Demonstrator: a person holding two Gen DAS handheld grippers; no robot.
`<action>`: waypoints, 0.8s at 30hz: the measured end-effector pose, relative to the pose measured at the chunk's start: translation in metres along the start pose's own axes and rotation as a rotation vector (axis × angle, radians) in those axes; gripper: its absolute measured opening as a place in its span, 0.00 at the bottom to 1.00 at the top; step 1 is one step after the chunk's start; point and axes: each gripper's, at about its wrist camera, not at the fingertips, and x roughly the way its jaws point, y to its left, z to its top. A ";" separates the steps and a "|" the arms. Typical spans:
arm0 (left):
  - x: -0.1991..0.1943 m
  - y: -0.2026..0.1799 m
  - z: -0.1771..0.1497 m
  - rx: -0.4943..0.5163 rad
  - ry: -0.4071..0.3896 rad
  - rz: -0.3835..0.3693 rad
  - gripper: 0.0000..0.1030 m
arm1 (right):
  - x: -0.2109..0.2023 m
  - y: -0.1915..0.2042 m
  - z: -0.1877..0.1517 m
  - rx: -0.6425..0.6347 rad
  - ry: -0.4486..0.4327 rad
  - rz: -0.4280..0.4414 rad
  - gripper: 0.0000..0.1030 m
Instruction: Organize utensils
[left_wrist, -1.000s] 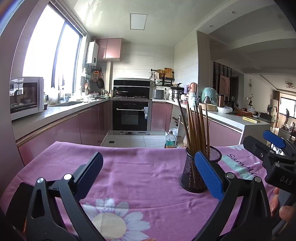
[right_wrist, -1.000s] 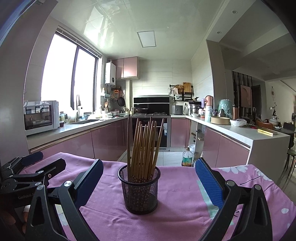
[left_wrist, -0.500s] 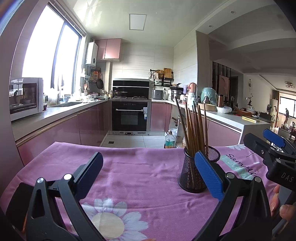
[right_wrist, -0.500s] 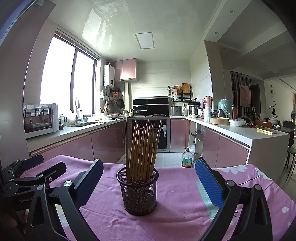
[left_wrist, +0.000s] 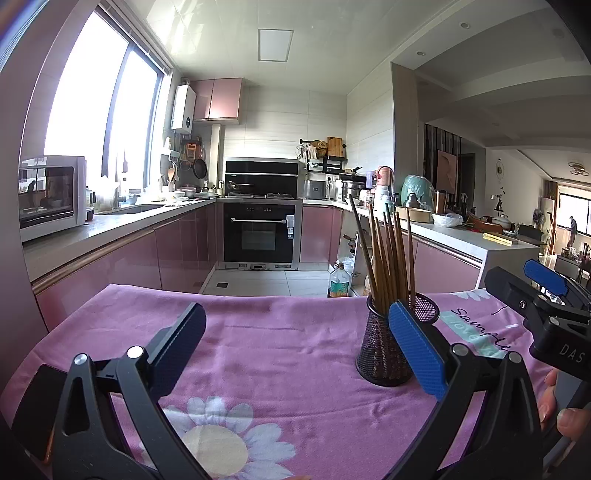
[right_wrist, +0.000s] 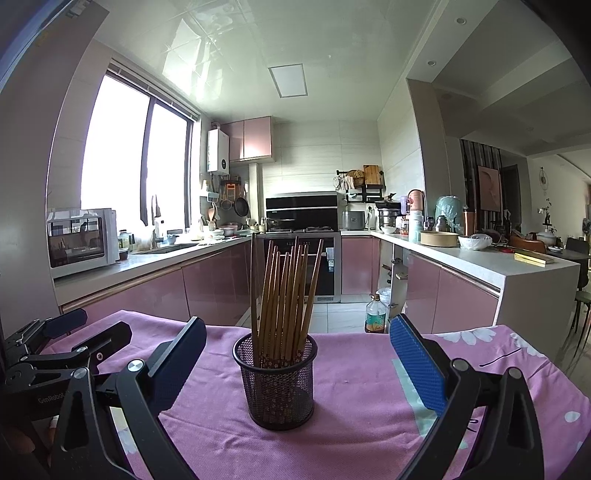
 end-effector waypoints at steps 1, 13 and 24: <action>0.001 0.000 0.000 0.000 0.000 0.000 0.95 | 0.000 0.000 0.000 0.000 -0.001 0.001 0.93; 0.001 0.000 0.000 0.000 -0.001 -0.001 0.95 | 0.000 -0.001 0.001 0.001 0.002 0.002 0.93; 0.001 -0.001 0.000 0.002 0.001 -0.002 0.95 | 0.002 0.001 0.000 0.001 0.002 0.000 0.93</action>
